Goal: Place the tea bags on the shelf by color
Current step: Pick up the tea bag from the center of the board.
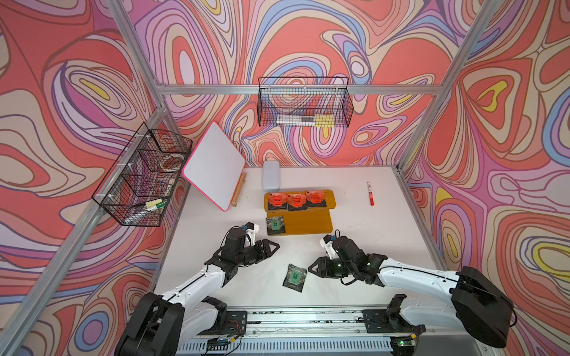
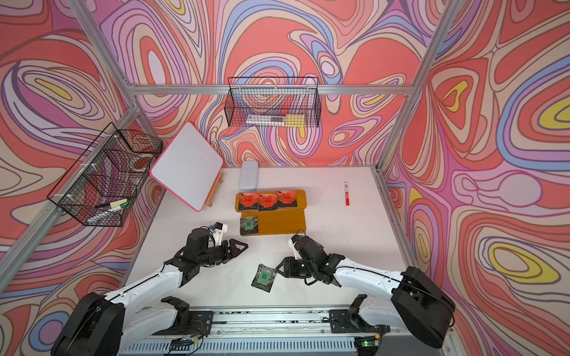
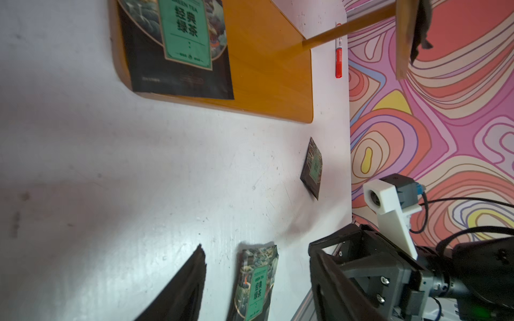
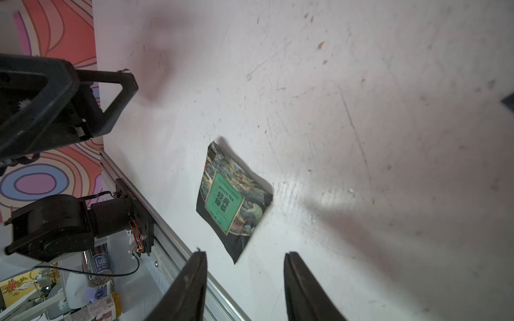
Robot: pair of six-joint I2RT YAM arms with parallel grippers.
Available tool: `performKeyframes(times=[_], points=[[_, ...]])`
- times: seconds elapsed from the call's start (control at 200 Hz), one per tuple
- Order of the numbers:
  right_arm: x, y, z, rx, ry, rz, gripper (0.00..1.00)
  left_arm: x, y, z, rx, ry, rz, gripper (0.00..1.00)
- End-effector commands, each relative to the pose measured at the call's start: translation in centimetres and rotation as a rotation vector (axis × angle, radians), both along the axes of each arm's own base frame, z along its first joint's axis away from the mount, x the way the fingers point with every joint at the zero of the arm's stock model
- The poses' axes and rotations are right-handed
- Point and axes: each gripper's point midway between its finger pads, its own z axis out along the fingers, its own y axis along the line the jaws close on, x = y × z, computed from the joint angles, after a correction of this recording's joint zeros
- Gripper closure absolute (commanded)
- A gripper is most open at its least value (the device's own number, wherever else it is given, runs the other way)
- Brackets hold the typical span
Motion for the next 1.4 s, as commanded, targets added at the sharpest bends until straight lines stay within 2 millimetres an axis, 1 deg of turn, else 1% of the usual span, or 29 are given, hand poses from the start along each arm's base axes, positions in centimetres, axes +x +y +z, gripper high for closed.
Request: performKeyframes(times=[0.0,0.265,0.431,0.821,0.992,1.142,1.392], points=[[0.1,1.3,0.2,0.03,0.0,-0.008,0.56,-1.4,-0.1,-1.2,0.048,0.037,0.003,0.37],[-0.5,2.7,-0.9,0.024,0.054,-0.025,0.62,-3.5,-1.8,-2.7,0.112,0.045,-0.048,0.38],[-0.5,2.8,-1.8,0.006,0.09,-0.061,0.67,-4.2,-2.3,-3.6,0.141,0.057,-0.069,0.39],[-0.8,3.9,-3.0,0.01,0.125,-0.086,0.71,-5.5,-3.7,-5.2,0.185,0.074,-0.114,0.41],[-0.5,3.9,-3.3,0.008,0.12,-0.1,0.73,-5.8,-3.8,-5.8,0.203,0.087,-0.119,0.42],[-0.3,4.0,-3.4,0.008,0.117,-0.112,0.76,-6.0,-3.7,-6.2,0.213,0.095,-0.117,0.44],[-0.1,4.4,-3.8,0.012,0.121,-0.109,0.77,-6.3,-3.9,-6.8,0.215,0.111,-0.122,0.49]])
